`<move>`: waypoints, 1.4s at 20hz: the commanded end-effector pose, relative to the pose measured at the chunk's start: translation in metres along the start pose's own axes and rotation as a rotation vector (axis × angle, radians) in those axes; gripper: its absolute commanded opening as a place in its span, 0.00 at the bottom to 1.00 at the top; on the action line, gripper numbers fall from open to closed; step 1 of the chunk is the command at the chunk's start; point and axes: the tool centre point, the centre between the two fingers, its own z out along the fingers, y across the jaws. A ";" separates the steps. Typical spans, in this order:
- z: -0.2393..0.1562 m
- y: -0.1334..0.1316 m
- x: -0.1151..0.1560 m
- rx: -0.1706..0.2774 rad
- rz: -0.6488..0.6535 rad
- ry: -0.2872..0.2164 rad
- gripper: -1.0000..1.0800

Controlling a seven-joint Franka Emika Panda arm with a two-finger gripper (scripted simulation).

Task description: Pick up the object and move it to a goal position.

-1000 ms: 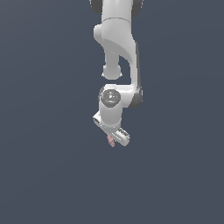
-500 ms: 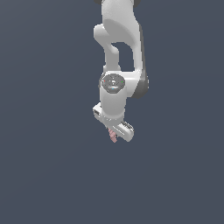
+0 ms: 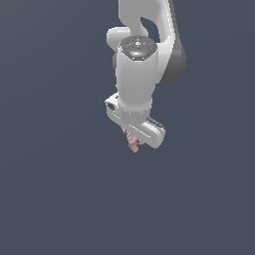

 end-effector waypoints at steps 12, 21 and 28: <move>-0.140 -0.025 0.000 -0.002 0.000 -0.001 0.00; -0.195 -0.037 0.001 -0.001 -0.001 -0.002 0.00; -0.213 -0.041 0.003 -0.001 -0.002 -0.002 0.00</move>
